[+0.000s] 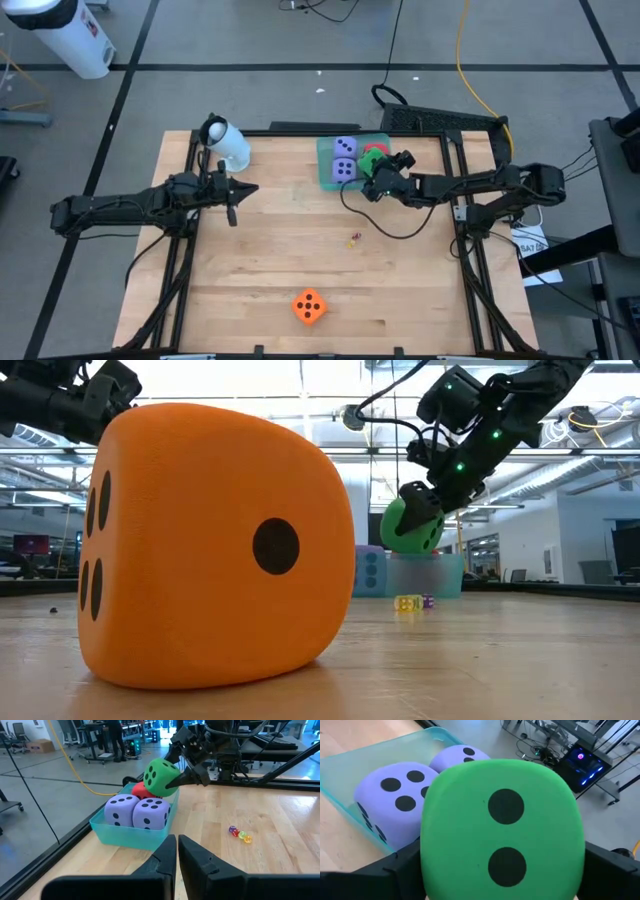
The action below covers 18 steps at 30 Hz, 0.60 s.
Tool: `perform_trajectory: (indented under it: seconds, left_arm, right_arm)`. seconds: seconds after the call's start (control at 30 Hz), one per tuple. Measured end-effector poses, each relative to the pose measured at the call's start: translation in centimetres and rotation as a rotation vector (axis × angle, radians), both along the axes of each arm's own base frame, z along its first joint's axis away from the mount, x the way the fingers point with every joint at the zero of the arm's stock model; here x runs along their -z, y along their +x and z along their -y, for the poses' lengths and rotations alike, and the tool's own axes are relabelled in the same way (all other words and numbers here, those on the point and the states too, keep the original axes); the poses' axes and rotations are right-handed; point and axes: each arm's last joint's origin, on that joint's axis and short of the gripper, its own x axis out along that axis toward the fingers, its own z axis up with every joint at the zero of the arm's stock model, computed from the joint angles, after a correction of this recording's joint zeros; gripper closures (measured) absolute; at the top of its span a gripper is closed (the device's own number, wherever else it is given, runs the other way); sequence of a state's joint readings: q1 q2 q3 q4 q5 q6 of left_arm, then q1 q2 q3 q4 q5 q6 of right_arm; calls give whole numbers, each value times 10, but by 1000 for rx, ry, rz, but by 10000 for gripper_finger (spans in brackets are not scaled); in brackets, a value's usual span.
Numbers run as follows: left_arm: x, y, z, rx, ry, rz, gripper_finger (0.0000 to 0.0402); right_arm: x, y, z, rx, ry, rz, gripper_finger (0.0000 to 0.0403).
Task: Pick & Place Dice
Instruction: Put the large green die into the bin
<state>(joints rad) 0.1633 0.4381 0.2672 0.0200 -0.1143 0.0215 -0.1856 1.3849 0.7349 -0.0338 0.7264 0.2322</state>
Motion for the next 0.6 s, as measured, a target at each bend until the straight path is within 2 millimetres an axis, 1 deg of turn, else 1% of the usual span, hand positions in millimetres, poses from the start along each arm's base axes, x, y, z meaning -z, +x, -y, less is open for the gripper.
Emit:
perform_trajectory:
  seconds: [0.37, 0.6]
  left_arm:
    - [0, 0, 0, 0, 0, 0, 371]
    - [0, 0, 0, 0, 0, 0, 371]
  right_arm:
    - [3, 1, -4, -78, 28, -39, 7]
    - [6, -1, -5, -122, 24, -113, 4]
